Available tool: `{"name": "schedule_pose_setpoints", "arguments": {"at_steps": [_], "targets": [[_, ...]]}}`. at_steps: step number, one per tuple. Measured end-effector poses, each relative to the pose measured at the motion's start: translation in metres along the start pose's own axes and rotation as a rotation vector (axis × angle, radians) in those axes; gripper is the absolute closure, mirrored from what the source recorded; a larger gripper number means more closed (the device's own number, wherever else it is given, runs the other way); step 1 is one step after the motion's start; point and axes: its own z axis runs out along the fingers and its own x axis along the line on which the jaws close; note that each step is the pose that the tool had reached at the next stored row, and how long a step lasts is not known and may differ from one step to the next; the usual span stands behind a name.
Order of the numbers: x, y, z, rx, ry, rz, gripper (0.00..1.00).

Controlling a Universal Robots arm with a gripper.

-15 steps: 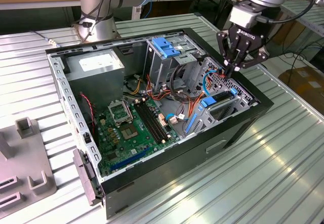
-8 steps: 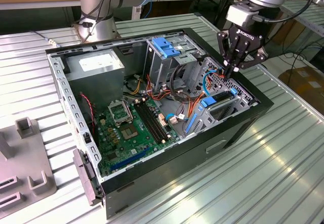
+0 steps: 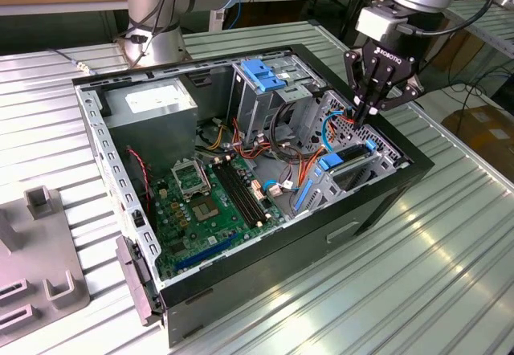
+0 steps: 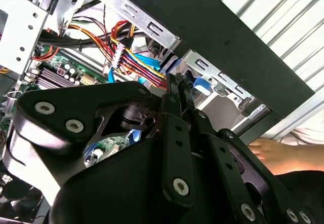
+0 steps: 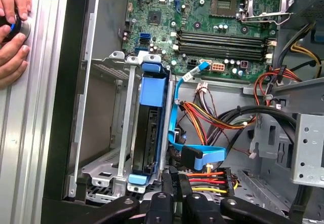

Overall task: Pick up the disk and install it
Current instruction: 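Insert the first disk wire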

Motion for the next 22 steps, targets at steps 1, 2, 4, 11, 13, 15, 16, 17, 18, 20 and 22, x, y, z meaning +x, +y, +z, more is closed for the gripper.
{"name": "schedule_pose_setpoints", "arguments": {"at_steps": [1, 2, 4, 11, 13, 15, 16, 17, 18, 20, 22], "targets": [[0.0001, 0.0001, 0.0000, 0.0000, 0.0000, 0.000, 0.84], [0.0001, 0.0001, 0.0000, 0.0000, 0.0000, 0.000, 0.84], [0.0001, 0.0001, 0.0000, 0.0000, 0.0000, 0.000, 0.84], [0.0000, 0.0010, 0.0000, -0.0023, -0.0005, 0.022, 0.84], [0.0004, 0.0011, 0.0001, -0.0034, -0.0009, 0.033, 0.84], [0.0011, 0.0024, 0.0002, -0.0036, -0.0010, 0.033, 0.84], [0.0015, 0.0046, 0.0003, -0.0036, -0.0009, 0.033, 0.84], [0.0017, 0.0068, 0.0004, -0.0036, -0.0010, 0.034, 0.84], [0.0017, 0.0069, 0.0004, -0.0036, -0.0009, 0.034, 0.84], [0.0016, 0.0072, 0.0004, -0.0036, -0.0009, 0.034, 0.84], [0.0016, 0.0075, 0.0004, -0.0036, -0.0009, 0.034, 0.84]]}}
